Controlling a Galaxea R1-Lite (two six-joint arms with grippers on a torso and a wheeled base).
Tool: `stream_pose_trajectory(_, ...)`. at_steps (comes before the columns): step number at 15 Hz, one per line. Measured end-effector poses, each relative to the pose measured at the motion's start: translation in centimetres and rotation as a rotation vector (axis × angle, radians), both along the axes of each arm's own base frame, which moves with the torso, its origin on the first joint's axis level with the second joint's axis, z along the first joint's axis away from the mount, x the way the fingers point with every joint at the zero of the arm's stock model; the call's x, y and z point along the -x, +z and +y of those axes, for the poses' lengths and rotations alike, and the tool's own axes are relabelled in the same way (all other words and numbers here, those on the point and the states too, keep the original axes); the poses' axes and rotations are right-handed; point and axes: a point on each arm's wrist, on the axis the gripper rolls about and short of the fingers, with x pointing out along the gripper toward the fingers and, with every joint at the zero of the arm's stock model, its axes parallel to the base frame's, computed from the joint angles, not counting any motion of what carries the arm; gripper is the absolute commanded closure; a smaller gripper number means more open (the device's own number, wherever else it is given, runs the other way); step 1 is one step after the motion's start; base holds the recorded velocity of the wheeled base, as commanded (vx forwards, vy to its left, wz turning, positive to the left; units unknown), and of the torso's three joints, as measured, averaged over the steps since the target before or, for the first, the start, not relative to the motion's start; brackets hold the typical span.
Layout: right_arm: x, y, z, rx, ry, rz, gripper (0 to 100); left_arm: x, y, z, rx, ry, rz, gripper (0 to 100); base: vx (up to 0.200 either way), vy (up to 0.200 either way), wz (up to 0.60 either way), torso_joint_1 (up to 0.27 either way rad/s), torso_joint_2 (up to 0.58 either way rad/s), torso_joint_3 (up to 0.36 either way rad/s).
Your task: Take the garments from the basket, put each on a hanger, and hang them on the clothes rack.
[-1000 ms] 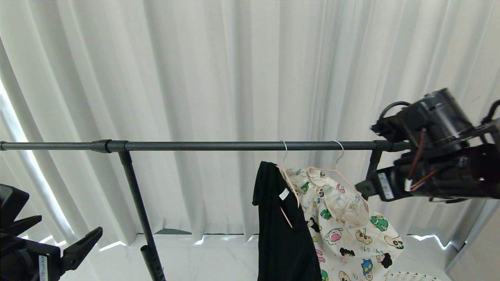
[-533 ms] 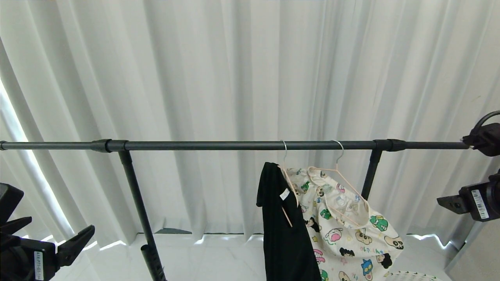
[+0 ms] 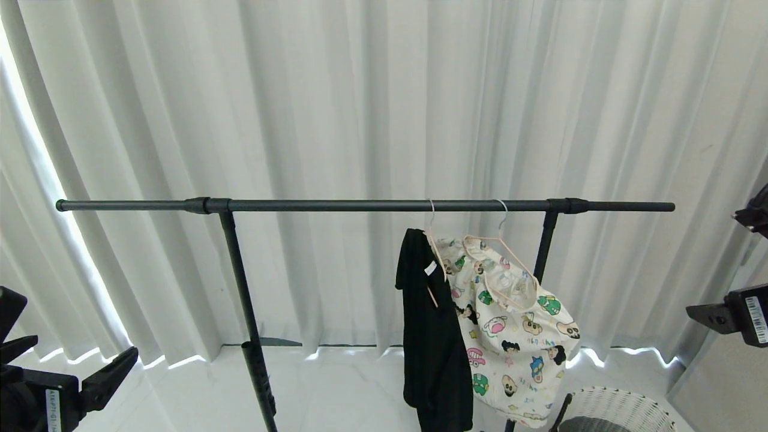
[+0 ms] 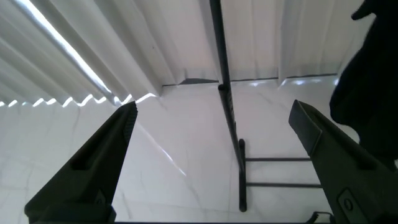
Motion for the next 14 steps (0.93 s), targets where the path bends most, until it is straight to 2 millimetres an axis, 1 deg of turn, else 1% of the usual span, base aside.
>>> stream_pose_trajectory(3,0.5,0.0,-0.2,-0.002,0.001,-0.011,0,0.6,0.0,-0.1,-0.006,-0.003,-0.021,0,0.0,0.0,0.0,0.0,0.0,0.0)
stream_pose_trajectory(6,1.7,-0.3,-0.6,-0.004,0.001,-0.021,0,1.8,-0.3,-0.2,-0.02,-0.008,-0.053,0,0.0,0.0,0.0,0.0,0.0,0.0)
stream_pose_trajectory(9,3.2,-0.8,-1.2,-0.007,0.001,-0.031,0,3.5,-1.3,-0.3,-0.027,-0.009,-0.081,0,0.0,0.0,0.0,0.0,0.0,0.0)
stream_pose_trajectory(11,4.5,-1.2,-1.7,-0.012,0.001,-0.046,0,5.1,-2.2,-0.4,-0.042,-0.008,-0.121,0,0.0,0.0,0.0,0.0,0.0,0.0)
stream_pose_trajectory(14,7.1,-2.7,-2.7,-0.011,-0.007,-0.058,0,7.5,-4.2,-0.5,-0.064,0.016,-0.194,0,0.0,0.0,0.0,-0.123,0.29,0.15)
